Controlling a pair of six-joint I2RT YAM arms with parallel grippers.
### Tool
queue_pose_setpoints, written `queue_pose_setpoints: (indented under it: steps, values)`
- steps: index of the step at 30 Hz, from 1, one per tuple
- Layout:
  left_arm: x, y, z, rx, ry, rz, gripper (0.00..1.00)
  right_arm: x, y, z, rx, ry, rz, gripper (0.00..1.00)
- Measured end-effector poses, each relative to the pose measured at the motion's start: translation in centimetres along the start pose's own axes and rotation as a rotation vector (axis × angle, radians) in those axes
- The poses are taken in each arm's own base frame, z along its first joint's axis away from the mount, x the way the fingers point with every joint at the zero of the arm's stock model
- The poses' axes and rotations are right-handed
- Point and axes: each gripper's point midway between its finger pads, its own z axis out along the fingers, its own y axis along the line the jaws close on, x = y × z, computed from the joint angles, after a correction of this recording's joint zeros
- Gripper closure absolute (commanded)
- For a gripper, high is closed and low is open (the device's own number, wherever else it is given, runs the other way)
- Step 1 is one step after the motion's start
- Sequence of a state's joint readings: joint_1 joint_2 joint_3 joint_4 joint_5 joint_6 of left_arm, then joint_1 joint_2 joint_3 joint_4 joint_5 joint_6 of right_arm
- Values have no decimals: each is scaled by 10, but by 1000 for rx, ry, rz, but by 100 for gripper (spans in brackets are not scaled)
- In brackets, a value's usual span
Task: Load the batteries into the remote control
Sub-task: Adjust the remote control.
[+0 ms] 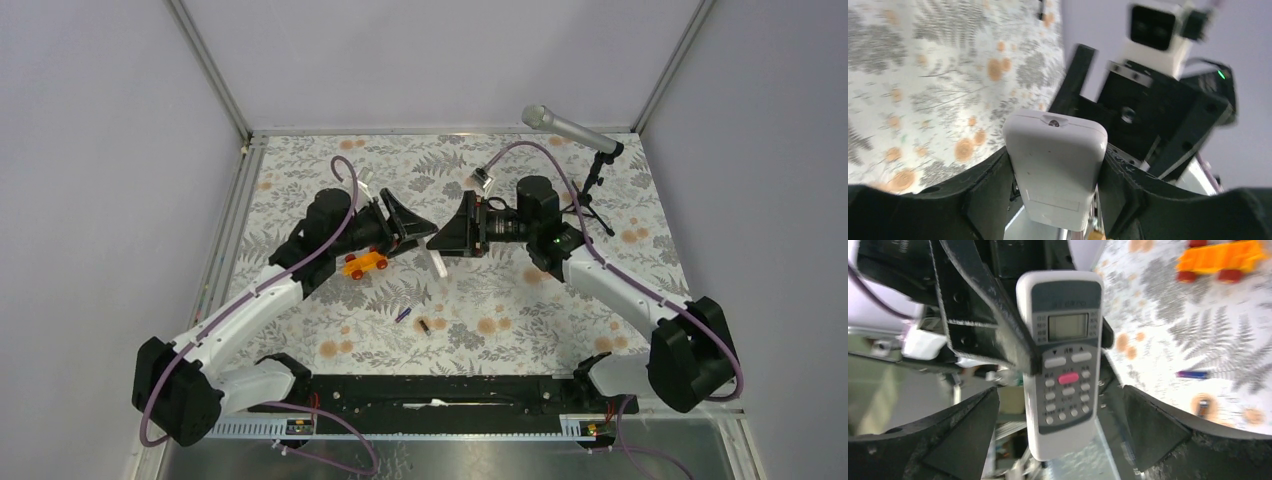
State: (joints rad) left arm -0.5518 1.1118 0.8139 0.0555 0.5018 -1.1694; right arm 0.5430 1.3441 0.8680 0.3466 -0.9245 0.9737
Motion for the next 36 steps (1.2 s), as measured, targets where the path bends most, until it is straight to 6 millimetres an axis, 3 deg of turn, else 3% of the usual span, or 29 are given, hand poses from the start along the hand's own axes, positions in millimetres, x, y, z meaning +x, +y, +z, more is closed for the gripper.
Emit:
queue_pose_setpoints:
  steps: [4, 10, 17, 24, 27, 28, 29, 32, 36]
  values:
    - [-17, 20, -1, -204, -68, -46, 65, -4, -13, -3, 136, -65, -115, 0]
    - [-24, 44, -2, -360, -99, -93, 65, 21, -19, 11, 278, -84, -280, 18]
    - [-18, 64, -6, -461, -88, -156, 64, -1, -32, 3, 402, -235, -373, 38]
    - [-16, 72, -4, -492, -86, -200, 63, -2, -56, 18, 461, -215, -378, 33]
    - [-16, 75, -3, -502, -88, -204, 61, 4, -67, 25, 476, -178, -376, 58]
    - [-16, 77, -3, -508, -88, -206, 57, 6, -67, 26, 473, -170, -378, 68]
    - [-16, 78, -3, -512, -89, -209, 46, 7, -65, 27, 466, -166, -377, 77]
    - [-17, 78, -3, -513, -92, -200, 4, 9, -58, 31, 447, -159, -387, 86]
    - [-21, 61, -8, -455, -108, -139, 1, 8, -55, 30, 445, -173, -357, 86]
